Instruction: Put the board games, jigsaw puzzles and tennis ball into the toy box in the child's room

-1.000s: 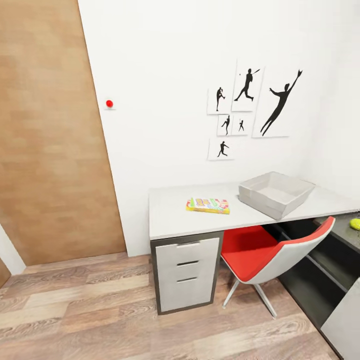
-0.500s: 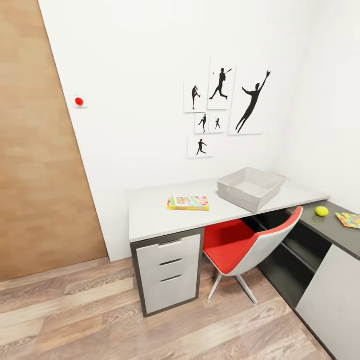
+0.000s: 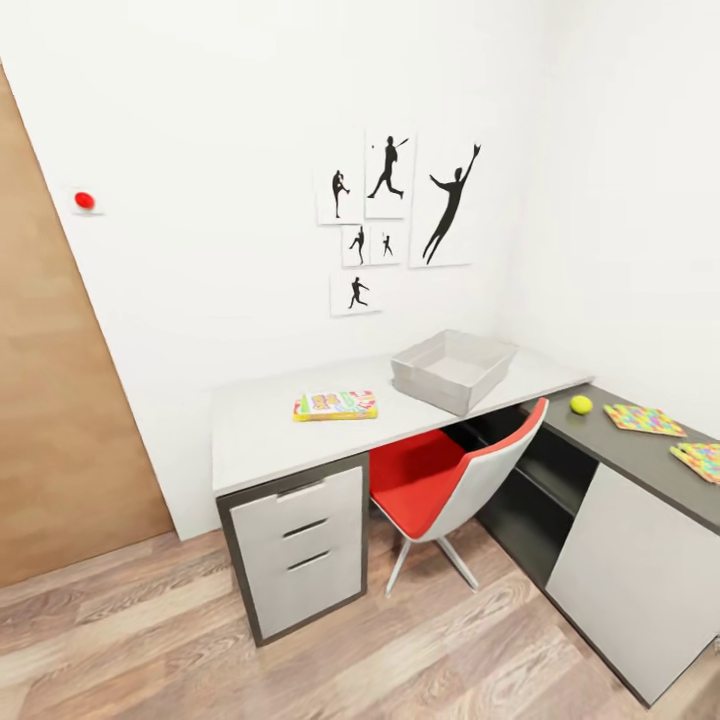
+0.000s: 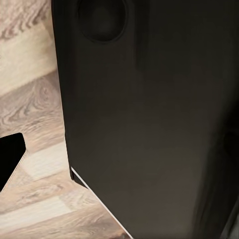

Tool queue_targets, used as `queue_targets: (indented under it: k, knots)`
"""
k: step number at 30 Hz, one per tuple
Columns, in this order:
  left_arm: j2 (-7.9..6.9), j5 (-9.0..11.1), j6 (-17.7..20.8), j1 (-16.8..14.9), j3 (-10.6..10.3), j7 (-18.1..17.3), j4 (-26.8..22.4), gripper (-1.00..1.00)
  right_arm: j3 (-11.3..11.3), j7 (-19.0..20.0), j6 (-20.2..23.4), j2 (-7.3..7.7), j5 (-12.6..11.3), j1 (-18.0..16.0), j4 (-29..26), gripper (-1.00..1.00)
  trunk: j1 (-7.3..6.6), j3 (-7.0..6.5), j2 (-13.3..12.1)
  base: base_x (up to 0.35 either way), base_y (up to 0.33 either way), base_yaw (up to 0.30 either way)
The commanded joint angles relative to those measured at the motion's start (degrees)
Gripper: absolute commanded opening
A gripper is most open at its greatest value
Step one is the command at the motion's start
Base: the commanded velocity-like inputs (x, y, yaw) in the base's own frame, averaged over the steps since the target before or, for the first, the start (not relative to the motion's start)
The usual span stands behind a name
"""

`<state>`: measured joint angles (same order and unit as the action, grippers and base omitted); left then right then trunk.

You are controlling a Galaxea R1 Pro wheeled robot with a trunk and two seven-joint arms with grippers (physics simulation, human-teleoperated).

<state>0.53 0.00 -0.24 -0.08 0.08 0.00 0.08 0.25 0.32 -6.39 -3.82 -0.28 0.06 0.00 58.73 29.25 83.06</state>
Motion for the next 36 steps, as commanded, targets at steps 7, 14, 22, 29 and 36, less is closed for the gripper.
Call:
queue_targets:
  k: [7,14,22,29,36]
  knots:
    - [0.00,0.0,0.0,0.0,0.0,0.0,0.0,1.00,0.0,0.0,-0.2,0.18,-0.1,0.1,0.0,1.00,0.00,0.04,0.0,0.000,0.000,-0.278]
    - [0.00,0.0,0.0,0.0,0.0,0.0,0.0,1.00,-0.1,0.0,-0.3,0.42,-0.2,0.1,0.1,1.00,0.00,0.04,0.0,0.000,0.000,-0.279]
    - [0.00,0.0,0.0,0.0,0.0,0.0,0.0,1.00,-0.2,0.0,-2.9,0.47,-0.3,0.2,0.1,1.00,0.00,0.04,0.0,0.000,0.000,-0.279]
    - [0.00,0.0,0.0,0.0,0.0,0.0,0.0,1.00,-0.2,0.0,-6.1,0.48,-0.3,0.3,0.1,1.00,0.00,0.04,0.0,0.000,0.000,-0.279]
    - [0.00,0.0,0.0,0.0,0.0,0.0,0.0,1.00,-0.2,-0.1,-6.9,0.48,-0.3,0.3,0.1,1.00,0.00,-0.04,0.0,0.000,0.000,-0.279]
